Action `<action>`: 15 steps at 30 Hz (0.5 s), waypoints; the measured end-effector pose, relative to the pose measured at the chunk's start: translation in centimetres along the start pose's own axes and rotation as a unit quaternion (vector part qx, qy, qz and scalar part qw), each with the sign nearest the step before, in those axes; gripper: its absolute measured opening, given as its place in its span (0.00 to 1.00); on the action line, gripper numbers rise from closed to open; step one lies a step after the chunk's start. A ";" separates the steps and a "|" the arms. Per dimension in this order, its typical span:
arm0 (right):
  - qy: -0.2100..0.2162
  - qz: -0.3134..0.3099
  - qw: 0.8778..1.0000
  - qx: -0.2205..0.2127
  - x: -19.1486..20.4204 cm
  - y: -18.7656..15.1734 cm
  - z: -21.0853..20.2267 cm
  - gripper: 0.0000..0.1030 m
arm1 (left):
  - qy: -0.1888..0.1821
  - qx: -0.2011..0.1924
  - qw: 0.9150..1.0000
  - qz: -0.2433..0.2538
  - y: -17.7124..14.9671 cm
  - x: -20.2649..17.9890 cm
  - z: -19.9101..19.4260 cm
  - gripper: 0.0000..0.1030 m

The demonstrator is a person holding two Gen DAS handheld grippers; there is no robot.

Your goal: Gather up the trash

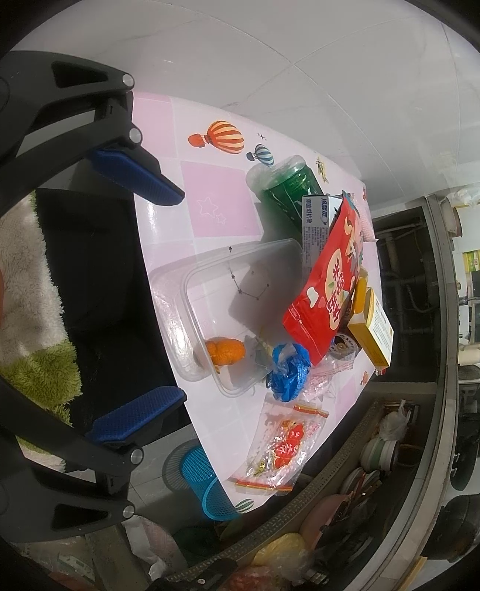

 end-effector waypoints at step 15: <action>0.001 0.001 1.000 0.000 0.2 0.0 0.0 0.94 | -0.001 0.001 1.000 0.001 -0.2 0.2 0.1 0.92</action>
Point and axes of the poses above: each gripper's, at about its wrist camera, not at the fingertips, and z roughly the way its jaws point, x to its left, y to its top, the point moved 8 cm from there along z, roughly the way its jaws point, and after that the axes turned 13 degrees about z, right-handed, at the moved point
